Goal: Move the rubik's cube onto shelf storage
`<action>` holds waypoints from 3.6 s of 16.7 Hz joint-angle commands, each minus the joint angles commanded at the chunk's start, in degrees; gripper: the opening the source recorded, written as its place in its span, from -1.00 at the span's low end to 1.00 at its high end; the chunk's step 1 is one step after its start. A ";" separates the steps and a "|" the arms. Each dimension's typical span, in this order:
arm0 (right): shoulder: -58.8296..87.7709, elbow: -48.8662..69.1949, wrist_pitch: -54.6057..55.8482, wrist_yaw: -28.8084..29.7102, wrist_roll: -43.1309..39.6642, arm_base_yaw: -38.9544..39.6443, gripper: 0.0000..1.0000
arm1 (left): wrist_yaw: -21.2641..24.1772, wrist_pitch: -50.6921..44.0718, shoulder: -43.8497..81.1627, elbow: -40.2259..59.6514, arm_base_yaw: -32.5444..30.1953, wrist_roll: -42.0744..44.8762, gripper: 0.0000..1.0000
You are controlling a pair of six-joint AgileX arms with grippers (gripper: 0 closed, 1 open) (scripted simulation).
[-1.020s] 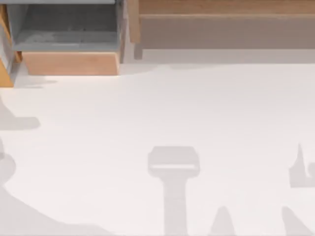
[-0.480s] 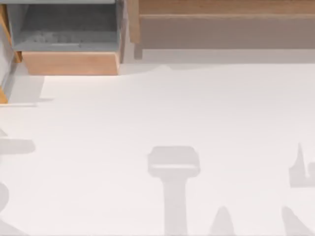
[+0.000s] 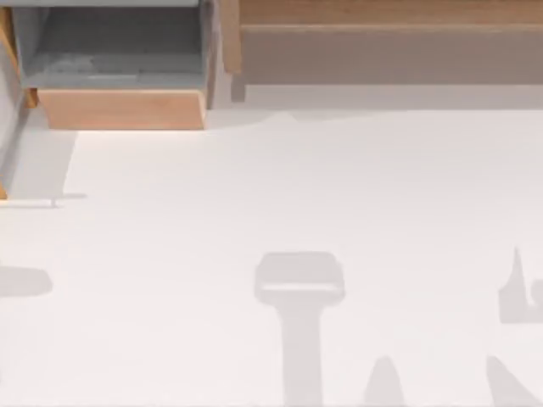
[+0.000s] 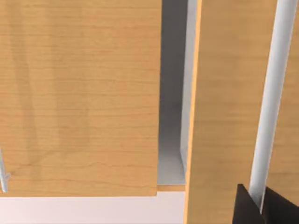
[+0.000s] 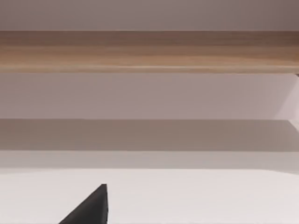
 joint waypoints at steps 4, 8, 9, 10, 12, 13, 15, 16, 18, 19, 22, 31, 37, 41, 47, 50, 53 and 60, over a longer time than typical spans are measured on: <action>0.00 0.00 0.00 0.00 0.00 0.00 1.00 | 2.84 2.81 -2.00 -5.05 2.91 0.15 -1.00; 0.00 0.00 0.00 0.00 0.00 0.00 1.00 | 3.13 3.08 -2.21 -5.45 3.20 0.15 -1.00; 0.00 0.00 0.00 0.00 0.00 0.00 1.00 | 3.13 3.08 -2.21 -5.45 3.20 0.15 -0.85; 0.00 0.00 0.00 0.00 0.00 0.00 1.00 | 3.13 3.08 -2.21 -5.45 3.20 0.15 -0.70; 0.00 0.00 0.00 0.00 0.00 0.00 1.00 | 3.13 3.08 -2.21 -5.45 3.20 0.15 -0.40; 0.00 0.00 0.00 0.00 0.00 0.00 1.00 | 3.13 3.08 -2.21 -5.45 3.20 0.15 -0.25; 0.00 0.00 0.00 0.00 0.00 0.00 1.00 | 3.13 3.08 -2.21 -5.45 3.20 0.15 0.06; 0.00 0.00 0.00 0.00 0.00 0.00 1.00 | 3.13 3.08 -2.21 -5.45 3.20 0.15 0.21; 0.00 0.00 0.00 0.00 0.00 0.00 1.00 | 3.13 3.08 -2.21 -5.45 3.20 0.15 0.51; 0.00 0.00 0.00 0.00 0.00 0.00 1.00 | 3.13 3.08 -2.21 -5.45 3.20 0.15 0.66; 0.00 0.00 0.00 0.00 0.00 0.00 1.00 | 3.13 3.08 -2.21 -5.45 3.20 0.15 1.00; 0.00 0.00 0.00 0.00 0.00 0.00 1.00 | 3.24 3.21 -2.27 -5.51 3.28 0.18 1.00; 0.00 0.00 0.00 0.00 0.00 0.00 1.00 | 5.96 5.17 -3.46 -8.90 5.97 0.33 1.00; 0.00 0.00 0.00 0.00 0.00 0.00 1.00 | 5.59 4.54 -3.29 -8.29 6.02 0.27 1.00; 0.00 0.00 0.00 0.00 0.00 0.00 1.00 | -0.53 -10.73 -4.22 3.22 12.22 -1.84 1.00; 0.00 0.00 0.00 0.00 0.00 0.00 1.00 | -5.05 -25.44 -3.94 14.08 14.57 -4.53 1.00; 0.00 0.00 0.00 0.00 0.00 0.00 1.00 | -9.62 -43.12 -2.77 27.55 14.87 -8.31 1.00; 0.00 0.00 0.00 0.00 0.00 0.00 1.00 | -19.18 -89.93 3.71 63.53 9.22 -20.09 1.00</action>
